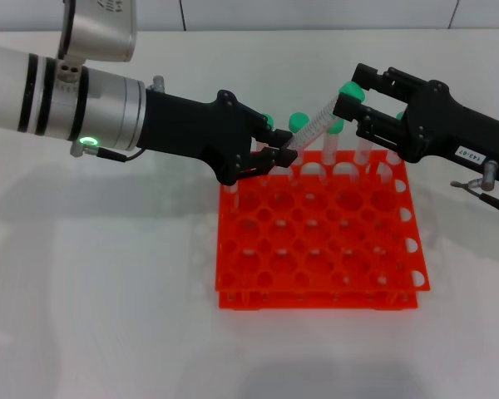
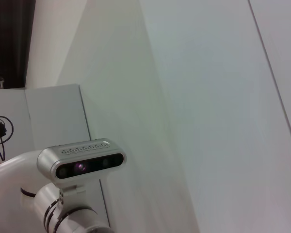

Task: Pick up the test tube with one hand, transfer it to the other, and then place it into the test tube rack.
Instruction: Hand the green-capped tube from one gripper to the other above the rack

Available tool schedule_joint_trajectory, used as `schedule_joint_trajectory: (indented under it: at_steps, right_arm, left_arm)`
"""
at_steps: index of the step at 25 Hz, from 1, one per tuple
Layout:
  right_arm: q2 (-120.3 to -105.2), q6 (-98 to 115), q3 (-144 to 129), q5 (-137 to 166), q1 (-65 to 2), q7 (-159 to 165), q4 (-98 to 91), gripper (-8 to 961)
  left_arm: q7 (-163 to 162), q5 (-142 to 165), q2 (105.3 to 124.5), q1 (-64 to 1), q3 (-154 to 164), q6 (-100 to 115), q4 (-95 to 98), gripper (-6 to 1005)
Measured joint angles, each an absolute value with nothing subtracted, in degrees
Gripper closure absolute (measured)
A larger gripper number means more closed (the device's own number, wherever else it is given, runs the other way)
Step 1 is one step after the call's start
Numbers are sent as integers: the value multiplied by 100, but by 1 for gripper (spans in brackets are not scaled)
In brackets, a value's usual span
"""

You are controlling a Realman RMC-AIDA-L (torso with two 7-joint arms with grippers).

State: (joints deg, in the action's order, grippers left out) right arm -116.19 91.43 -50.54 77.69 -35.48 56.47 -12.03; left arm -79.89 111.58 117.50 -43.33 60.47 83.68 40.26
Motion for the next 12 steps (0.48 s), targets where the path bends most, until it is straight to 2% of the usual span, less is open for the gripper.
schedule_joint_trajectory:
  at_steps: [7, 12]
  right_arm:
    - [-11619, 9182, -5062, 7771, -3559, 5644, -1195, 354]
    - [-11619, 9182, -5078, 7786, -3559, 5643, -1195, 497]
  left_arm:
    - [-7988, 11161, 11750, -4327, 6047, 8367, 4026, 817]
    - [-7961, 11160, 11752, -4324, 6047, 8356, 4025, 818]
